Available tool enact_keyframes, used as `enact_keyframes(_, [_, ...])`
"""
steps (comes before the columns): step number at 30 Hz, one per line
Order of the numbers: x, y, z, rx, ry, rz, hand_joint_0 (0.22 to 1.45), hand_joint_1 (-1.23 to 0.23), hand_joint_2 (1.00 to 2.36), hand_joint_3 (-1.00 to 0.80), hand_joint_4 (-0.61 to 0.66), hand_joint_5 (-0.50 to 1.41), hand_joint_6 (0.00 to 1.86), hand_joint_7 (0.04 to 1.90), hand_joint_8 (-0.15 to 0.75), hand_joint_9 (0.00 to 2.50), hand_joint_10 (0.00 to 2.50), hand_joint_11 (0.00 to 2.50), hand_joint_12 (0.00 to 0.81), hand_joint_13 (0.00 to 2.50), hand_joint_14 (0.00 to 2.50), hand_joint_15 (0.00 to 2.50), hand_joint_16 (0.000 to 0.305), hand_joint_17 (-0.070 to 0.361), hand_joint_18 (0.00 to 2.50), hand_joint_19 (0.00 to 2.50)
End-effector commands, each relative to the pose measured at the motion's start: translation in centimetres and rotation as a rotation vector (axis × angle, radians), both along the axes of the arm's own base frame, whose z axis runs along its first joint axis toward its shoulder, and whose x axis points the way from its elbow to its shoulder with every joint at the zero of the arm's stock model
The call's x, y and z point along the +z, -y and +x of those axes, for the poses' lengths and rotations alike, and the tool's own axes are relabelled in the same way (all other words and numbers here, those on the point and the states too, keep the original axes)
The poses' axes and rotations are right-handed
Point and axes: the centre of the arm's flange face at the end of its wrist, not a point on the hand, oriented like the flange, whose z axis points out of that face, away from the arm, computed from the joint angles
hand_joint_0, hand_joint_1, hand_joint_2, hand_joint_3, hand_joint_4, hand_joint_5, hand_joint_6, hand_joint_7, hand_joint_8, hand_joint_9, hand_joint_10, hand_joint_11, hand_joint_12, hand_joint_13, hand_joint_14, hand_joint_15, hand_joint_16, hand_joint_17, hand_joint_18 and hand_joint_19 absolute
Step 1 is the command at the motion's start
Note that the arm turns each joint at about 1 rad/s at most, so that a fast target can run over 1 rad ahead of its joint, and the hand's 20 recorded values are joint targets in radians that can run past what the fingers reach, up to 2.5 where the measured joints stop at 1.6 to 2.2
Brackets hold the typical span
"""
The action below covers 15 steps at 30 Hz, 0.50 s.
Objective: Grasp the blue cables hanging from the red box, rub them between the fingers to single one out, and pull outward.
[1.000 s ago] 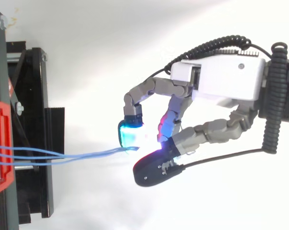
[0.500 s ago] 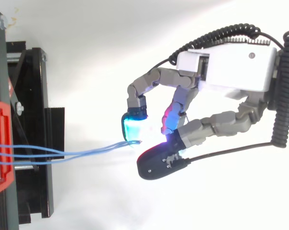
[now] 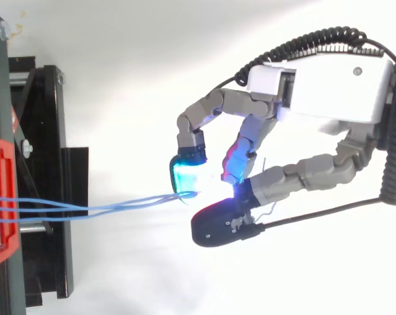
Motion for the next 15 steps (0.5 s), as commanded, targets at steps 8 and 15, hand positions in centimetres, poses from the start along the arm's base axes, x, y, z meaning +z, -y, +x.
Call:
enact_keyframes(8, [0.4,0.1,1.0,-0.003,0.08,0.007,0.7,-0.88,1.0,-0.5,0.07,-0.17,0.89,1.05,0.246,1.23,0.03,0.75,0.303,1.01,0.03,0.68,0.046,0.103,0.76,0.65])
enact_keyframes(15, [0.7,0.3,1.3,-0.009,0.107,0.01,0.65,-0.81,1.0,-0.5,0.1,-0.15,0.87,1.02,0.242,1.27,0.02,0.73,0.302,1.03,0.03,0.68,0.045,0.101,0.77,0.66])
